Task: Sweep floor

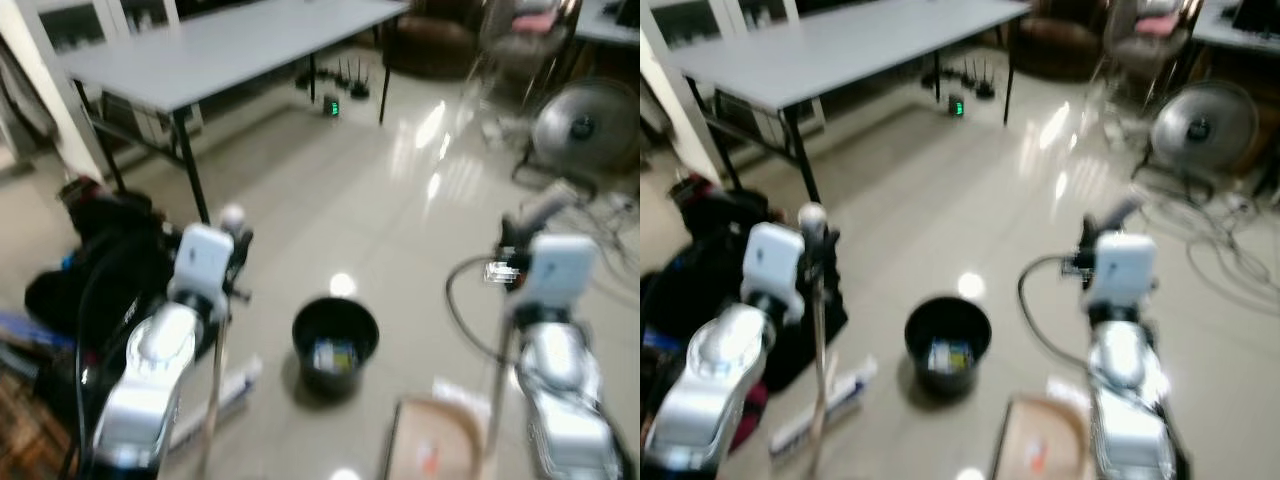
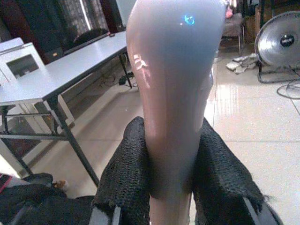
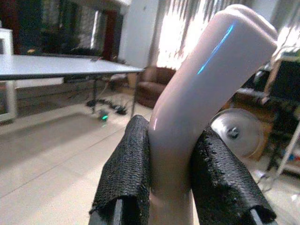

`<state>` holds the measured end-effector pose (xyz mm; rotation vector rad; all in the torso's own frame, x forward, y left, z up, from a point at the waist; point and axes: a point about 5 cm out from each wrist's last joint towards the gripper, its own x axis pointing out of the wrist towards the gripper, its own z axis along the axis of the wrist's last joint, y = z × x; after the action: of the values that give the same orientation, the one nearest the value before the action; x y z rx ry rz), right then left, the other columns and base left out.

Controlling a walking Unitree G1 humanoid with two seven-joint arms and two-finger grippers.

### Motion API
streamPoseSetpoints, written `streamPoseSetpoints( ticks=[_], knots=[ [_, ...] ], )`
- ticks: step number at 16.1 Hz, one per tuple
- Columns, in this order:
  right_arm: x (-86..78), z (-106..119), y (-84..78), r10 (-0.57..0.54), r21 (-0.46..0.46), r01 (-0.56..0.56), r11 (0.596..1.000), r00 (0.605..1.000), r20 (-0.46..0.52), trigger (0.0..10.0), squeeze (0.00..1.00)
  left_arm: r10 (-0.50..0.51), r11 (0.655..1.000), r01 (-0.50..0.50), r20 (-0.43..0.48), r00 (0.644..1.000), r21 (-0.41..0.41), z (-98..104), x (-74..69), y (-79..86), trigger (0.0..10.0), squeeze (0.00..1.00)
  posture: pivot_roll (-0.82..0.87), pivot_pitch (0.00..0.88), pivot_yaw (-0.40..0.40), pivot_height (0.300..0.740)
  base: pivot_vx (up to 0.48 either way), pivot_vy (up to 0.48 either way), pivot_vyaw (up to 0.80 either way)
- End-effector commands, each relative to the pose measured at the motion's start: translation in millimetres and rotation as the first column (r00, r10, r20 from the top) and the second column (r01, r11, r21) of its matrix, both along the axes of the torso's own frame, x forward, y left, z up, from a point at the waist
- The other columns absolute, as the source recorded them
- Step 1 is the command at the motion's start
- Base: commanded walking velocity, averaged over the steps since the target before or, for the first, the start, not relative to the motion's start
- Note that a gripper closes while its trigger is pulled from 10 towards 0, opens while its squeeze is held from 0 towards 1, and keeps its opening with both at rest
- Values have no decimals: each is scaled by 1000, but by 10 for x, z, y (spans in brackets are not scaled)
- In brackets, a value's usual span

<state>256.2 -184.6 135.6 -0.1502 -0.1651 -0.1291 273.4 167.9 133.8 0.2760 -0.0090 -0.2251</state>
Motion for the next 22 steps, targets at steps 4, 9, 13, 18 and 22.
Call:
streamPoseSetpoints(
  ticks=[4,9,13,18,22],
  knots=[
    [10,-20,77,18,64,-20,998,999,28,10000,0,-32,999,31,61,998,13,119,114,-106,10000,0,13,0,29,740,0,309,0],
    [-1,-190,226,26,165,-28,986,1000,13,10000,0,-43,999,44,82,996,-14,159,221,-220,10000,0,12,0,41,740,0,309,0],
    [0,-208,281,34,181,-36,983,999,16,10000,0,-47,999,48,82,996,-18,159,232,-211,10000,0,12,0,51,740,0,323,-569],
    [2,-214,269,19,199,-24,980,999,29,10000,0,-53,998,54,83,995,-15,154,250,-214,10000,0,11,0,58,740,0,359,-800],
    [9,-206,279,24,205,-31,978,999,37,10000,0,-57,998,58,83,995,-12,154,256,-215,10000,0,13,0,60,740,0,359,-773]
  ],
)
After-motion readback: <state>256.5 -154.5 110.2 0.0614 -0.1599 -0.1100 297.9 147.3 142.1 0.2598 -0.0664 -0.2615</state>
